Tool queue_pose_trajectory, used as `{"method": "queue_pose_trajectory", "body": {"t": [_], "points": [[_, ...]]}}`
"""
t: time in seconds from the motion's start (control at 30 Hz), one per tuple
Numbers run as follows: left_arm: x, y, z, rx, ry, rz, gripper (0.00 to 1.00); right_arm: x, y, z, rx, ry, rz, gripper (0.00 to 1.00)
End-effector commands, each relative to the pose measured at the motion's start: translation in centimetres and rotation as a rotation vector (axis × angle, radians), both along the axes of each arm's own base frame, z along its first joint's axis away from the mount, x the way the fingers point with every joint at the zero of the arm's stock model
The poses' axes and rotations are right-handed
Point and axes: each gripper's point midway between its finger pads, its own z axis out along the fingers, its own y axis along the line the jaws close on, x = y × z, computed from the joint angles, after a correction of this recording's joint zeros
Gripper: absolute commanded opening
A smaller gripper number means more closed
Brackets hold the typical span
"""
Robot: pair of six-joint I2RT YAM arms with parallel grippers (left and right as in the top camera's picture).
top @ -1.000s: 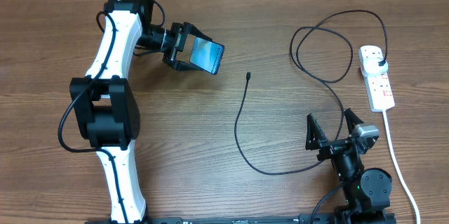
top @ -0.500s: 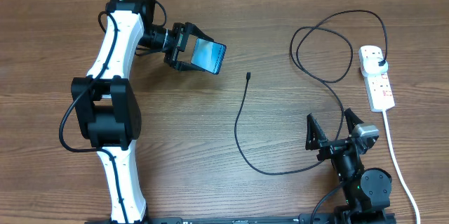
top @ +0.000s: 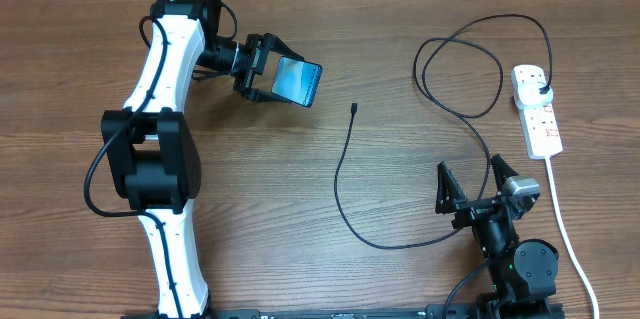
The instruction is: Plug charger to phone and switch on socket
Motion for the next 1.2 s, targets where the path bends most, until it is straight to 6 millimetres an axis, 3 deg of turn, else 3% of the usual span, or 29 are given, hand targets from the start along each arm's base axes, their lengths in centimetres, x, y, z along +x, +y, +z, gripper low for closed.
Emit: {"method": "queue_pose_trajectory", "body": {"t": [0.0,0.67,1.17], "points": [[0.4,-0.5,1.3,-0.031,-0.023,0.000,0.40,0.0,0.0,-0.2,-0.001,-0.005,-0.005,1.00],[0.5,-0.5,1.2,-0.031,-0.063,-0.019,0.39,-0.5,1.1,0.6,0.107,0.033,0.066,1.00],[0.4,-0.6,1.1,-0.027,-0.067,-0.024,0.39,-1.0,1.3,4.6,0.097,0.178,0.071,1.00]]}}
